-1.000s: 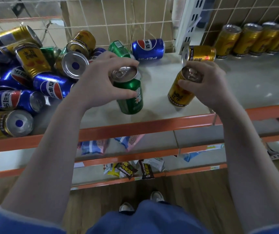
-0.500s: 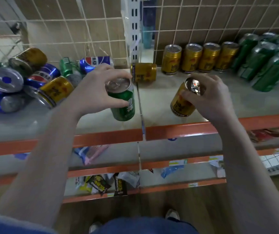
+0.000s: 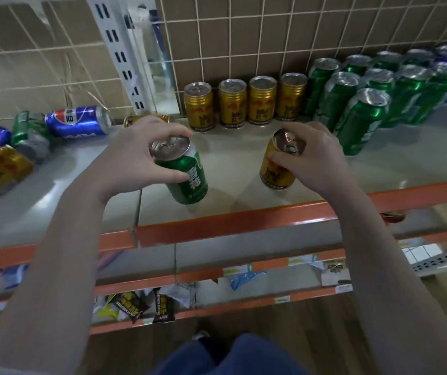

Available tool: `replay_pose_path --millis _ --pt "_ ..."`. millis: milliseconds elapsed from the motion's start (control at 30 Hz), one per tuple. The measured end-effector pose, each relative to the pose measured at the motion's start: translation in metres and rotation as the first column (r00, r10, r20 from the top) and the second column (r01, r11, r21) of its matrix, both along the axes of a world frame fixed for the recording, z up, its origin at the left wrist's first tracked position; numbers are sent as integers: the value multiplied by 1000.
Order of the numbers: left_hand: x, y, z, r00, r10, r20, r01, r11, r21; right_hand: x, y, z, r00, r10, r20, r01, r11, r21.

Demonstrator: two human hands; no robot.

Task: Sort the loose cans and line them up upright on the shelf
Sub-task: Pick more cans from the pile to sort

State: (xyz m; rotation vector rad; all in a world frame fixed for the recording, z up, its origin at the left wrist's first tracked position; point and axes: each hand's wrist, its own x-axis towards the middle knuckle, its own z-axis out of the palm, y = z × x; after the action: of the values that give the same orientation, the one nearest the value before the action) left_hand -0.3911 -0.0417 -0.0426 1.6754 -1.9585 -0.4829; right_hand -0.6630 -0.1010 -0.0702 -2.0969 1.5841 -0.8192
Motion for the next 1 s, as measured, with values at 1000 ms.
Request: replay_pose_path --millis 1000 --pt "52 -22 1 999 -33 -5 34 981 190 101 -115 43 589 534 -606 -536 820 201"
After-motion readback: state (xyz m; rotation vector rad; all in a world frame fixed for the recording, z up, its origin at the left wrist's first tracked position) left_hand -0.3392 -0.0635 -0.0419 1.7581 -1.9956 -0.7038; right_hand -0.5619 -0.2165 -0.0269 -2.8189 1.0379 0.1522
